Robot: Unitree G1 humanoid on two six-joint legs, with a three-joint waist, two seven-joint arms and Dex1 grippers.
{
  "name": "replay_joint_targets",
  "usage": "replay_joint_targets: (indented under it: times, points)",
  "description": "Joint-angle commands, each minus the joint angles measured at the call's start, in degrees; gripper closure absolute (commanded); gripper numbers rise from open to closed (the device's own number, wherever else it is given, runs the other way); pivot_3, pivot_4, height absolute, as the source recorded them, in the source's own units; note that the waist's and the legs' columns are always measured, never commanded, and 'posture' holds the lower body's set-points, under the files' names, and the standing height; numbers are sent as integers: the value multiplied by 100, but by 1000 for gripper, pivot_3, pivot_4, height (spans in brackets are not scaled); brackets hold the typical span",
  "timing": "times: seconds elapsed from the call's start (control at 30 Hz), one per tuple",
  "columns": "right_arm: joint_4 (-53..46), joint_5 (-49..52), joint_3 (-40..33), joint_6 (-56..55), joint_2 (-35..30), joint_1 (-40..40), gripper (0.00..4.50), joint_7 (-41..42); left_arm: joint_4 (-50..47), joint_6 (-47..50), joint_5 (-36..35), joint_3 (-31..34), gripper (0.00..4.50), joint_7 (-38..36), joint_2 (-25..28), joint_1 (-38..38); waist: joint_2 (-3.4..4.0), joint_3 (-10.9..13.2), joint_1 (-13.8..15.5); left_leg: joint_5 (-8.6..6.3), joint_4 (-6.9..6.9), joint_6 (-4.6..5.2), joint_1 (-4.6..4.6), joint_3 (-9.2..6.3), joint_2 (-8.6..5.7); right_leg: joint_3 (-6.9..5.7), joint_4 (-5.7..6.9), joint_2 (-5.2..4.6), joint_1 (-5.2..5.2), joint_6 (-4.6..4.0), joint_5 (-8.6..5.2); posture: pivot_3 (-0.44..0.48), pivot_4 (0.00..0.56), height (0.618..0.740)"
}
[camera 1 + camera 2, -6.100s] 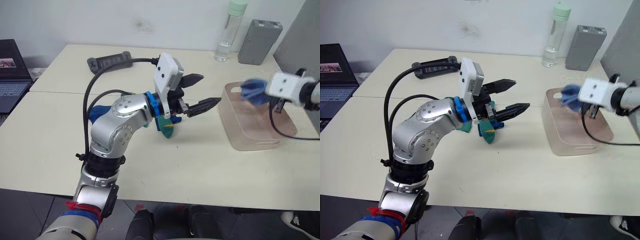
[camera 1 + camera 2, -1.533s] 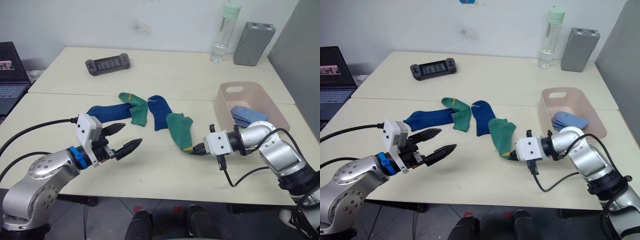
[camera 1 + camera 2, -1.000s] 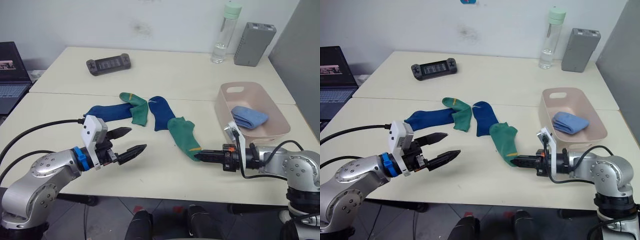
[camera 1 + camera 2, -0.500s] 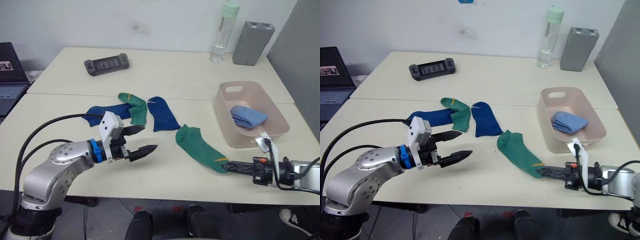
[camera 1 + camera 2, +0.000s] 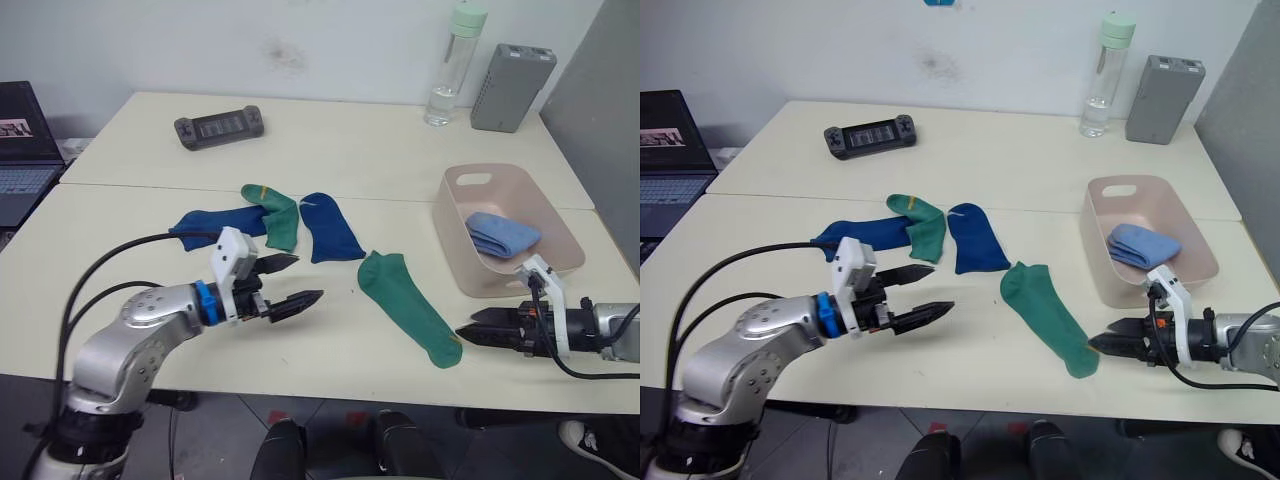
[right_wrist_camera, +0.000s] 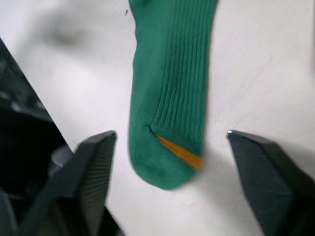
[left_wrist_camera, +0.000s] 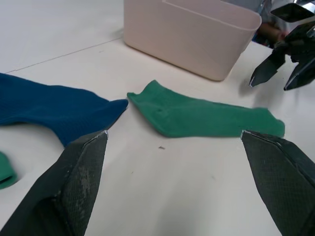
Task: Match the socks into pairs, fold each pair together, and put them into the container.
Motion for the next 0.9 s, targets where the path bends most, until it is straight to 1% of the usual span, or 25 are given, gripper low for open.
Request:
replay_joint_targets:
  times: [0.03,0.1,0.17,0.23,0.33,0.53,0.67,0.73,0.8,0.9]
  points:
    - [-83,-672,240,-1174,-309,-219,71,791,402,-231,446,-386,0,94,-246,-398,0,0,6,0,1,0,0,1,0,1,-1,0,0,1,1,0,150,740]
    - [-267,-594,241,-1249,-225,-299,71,896,740,-297,656,-597,0,114,-441,-627,-2,0,9,0,0,0,0,0,1,-1,-3,1,1,1,1,0,150,740]
    - [-515,-559,262,-1325,-47,-349,71,829,1110,-359,861,-787,0,139,-671,-877,-2,0,10,0,-1,0,0,-1,2,0,-3,1,1,-5,4,0,150,740]
    - [-742,-505,278,-1312,210,-408,71,607,1497,-442,1025,-940,0,154,-940,-1128,-3,0,27,0,-1,0,-1,-4,2,-1,-2,1,1,-27,18,0,150,740]
    - [-938,-442,270,-1145,590,-541,71,207,1982,-568,1306,-1161,0,121,-1218,-1401,-2,0,42,0,3,1,-5,-4,-1,0,-2,0,1,-28,19,0,150,740]
    - [-1086,-433,233,-1025,951,-684,71,-175,2586,-557,1662,-1539,0,-71,-1481,-1690,-2,0,81,0,3,1,-5,-7,-3,-2,-1,-1,1,-33,22,0,150,740]
    - [-1068,-527,256,-1098,993,-751,11,-219,2932,-716,1791,-1478,856,-3,-1734,-1829,-2,0,105,0,4,1,-5,-8,-3,-2,0,-1,1,-34,23,0,150,740]
    - [-1039,-589,279,-1143,995,-743,11,-225,3016,-765,1808,-1442,1564,-38,-1829,-1872,-2,0,114,1,5,1,-5,-8,-4,-2,0,-1,1,-34,23,0,150,740]
    - [-1027,-590,271,-1132,1015,-745,11,-253,3056,-794,1848,-1448,2094,-73,-1873,-1881,-2,0,112,1,5,2,-5,-8,-4,-2,0,-2,2,-34,23,0,150,740]
    - [-1034,-552,255,-1103,1030,-769,11,-274,3066,-817,1872,-1436,3119,-98,-1917,-1870,-2,0,98,1,4,2,-4,-8,-2,-3,2,-1,1,-35,24,0,150,740]
